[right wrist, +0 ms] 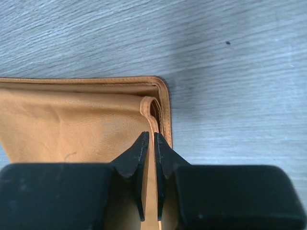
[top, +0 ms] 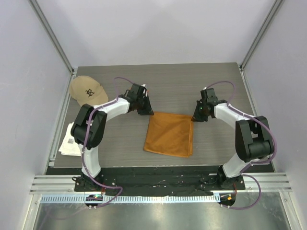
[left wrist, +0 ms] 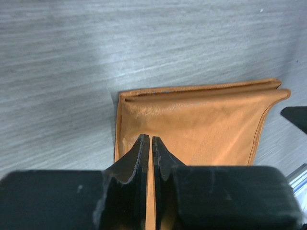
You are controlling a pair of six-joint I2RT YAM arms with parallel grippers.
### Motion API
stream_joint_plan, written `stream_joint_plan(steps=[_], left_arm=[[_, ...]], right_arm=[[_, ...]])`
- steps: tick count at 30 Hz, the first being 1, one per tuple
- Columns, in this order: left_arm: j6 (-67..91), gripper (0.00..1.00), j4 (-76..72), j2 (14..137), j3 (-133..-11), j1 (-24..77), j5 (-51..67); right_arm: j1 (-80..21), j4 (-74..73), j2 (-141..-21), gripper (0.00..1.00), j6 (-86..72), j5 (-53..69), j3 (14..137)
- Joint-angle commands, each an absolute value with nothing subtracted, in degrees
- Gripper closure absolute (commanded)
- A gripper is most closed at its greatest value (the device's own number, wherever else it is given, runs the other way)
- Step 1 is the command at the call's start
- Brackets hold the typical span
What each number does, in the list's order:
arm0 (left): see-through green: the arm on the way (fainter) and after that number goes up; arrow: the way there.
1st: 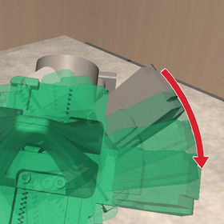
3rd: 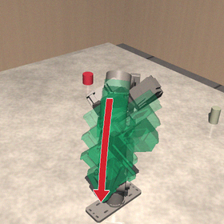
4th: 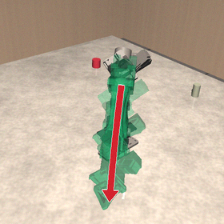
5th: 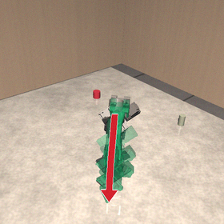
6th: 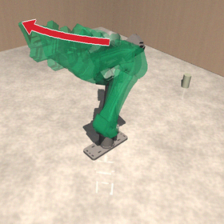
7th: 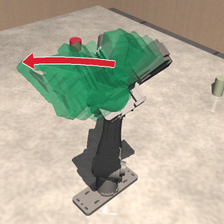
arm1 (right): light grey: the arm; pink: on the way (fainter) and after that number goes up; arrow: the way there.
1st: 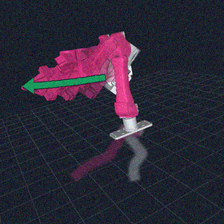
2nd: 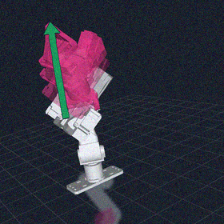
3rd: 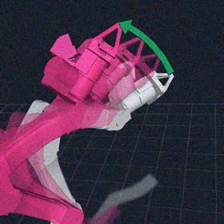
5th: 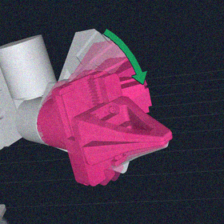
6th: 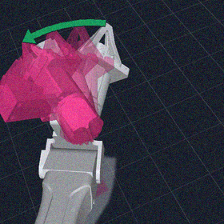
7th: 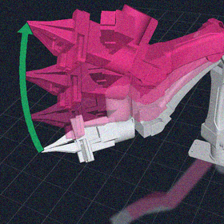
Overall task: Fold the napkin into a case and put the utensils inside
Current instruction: Smooth out the lower triangle-folded napkin at the center of the board.
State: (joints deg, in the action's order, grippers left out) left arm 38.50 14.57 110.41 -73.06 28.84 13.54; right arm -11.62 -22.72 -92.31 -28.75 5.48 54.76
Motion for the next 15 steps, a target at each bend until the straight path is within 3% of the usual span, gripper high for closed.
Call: stream_joint_plan(steps=[1,15], left_arm=[[39.7,0.9,10.9,111.0,-75.5,28.1,14.7],[37.6,0.91,14.6,117.8,-79.9,26.6,9.8]], right_arm=[[-11.8,-19.5,-94.4,0.86,-27.9,7.0,57.7],[-11.8,-17.8,-107.6,0.86,-27.9,4.6,68.2]])
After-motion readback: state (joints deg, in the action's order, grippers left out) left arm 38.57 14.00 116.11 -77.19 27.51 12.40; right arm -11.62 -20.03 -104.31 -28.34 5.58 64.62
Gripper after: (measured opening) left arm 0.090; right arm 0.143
